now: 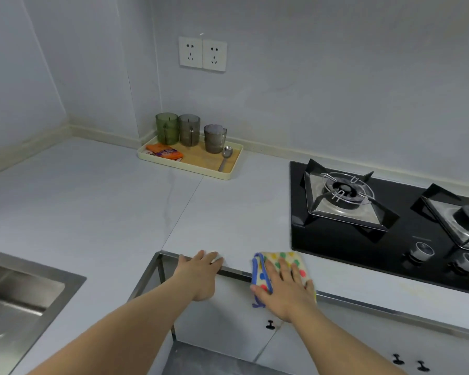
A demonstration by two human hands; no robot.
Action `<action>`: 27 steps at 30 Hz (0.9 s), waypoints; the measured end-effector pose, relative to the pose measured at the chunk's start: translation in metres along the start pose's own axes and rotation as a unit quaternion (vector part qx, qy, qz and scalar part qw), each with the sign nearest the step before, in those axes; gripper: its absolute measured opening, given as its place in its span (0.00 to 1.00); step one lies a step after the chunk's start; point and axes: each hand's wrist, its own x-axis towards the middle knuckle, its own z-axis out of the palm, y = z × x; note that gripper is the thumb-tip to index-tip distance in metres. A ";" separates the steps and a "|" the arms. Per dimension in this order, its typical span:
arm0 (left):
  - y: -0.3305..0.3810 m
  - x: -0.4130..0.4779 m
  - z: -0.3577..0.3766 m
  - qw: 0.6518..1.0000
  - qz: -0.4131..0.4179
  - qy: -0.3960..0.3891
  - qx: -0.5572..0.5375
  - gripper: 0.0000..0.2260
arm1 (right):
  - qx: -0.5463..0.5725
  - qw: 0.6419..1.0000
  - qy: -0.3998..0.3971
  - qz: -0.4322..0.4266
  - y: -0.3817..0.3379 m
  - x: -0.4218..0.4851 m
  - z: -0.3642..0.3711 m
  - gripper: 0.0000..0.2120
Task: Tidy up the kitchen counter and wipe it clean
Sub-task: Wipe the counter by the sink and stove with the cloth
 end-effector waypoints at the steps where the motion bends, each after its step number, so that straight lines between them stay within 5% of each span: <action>1: 0.003 0.002 -0.003 1.000 -0.006 -0.009 -0.014 0.30 | 0.010 1.000 0.007 0.016 0.013 -0.003 -0.003 0.38; 8: 0.046 0.020 -0.020 0.998 -0.017 -0.039 -0.052 0.28 | 0.036 0.993 0.011 0.109 0.065 -0.008 -0.015 0.38; 14: 0.109 0.041 -0.016 0.998 0.026 -0.029 -0.039 0.29 | 0.025 1.000 0.012 -0.010 0.038 0.002 -0.008 0.35; 23: 0.117 0.036 -0.023 0.997 0.015 -0.042 -0.060 0.31 | 0.077 0.992 0.035 0.097 0.089 0.010 -0.019 0.34; 27: 0.117 0.039 -0.021 0.999 0.007 -0.034 -0.036 0.32 | 0.073 0.997 0.016 0.012 0.052 0.015 -0.011 0.31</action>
